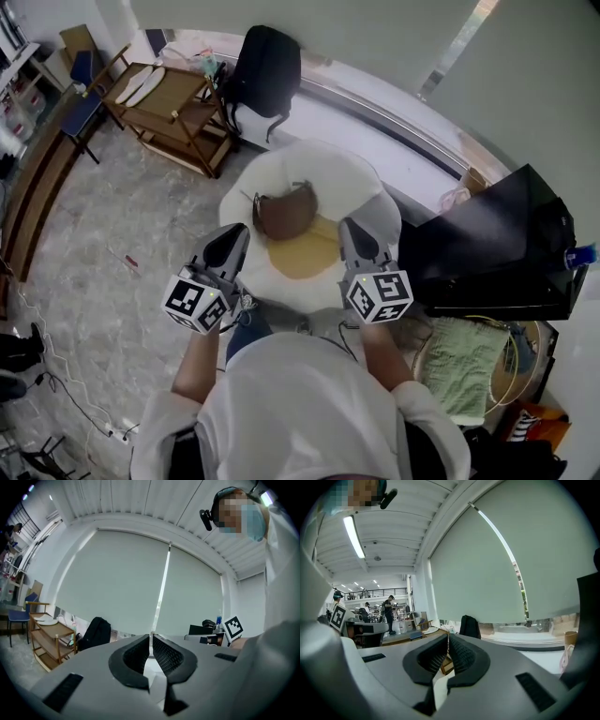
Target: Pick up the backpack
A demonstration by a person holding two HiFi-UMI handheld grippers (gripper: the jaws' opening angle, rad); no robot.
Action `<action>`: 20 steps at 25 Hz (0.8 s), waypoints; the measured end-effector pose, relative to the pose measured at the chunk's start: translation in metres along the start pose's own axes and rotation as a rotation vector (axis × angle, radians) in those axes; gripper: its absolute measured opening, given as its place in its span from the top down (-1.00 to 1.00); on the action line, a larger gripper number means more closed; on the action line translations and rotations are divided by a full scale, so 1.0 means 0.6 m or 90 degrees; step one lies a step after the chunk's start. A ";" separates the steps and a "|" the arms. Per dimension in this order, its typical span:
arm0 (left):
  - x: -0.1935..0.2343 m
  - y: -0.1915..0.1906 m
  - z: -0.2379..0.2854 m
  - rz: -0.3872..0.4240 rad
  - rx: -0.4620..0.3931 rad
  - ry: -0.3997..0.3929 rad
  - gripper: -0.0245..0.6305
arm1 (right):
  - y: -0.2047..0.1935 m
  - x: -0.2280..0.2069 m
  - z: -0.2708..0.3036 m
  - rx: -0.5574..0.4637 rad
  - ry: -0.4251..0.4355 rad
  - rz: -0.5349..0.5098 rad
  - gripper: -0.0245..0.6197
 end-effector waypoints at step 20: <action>0.240 0.023 0.081 0.001 0.011 -0.173 0.78 | 0.004 0.099 0.162 -0.042 -0.137 0.007 0.83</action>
Point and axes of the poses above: the fingertips, and each gripper's own axes: z forward along the fingers, x to its left, y out of its top, the point moved 9 cm from there along -z, backward along the fingers, and after that the axes turned 7 degrees about z, right-handed, at the moved point
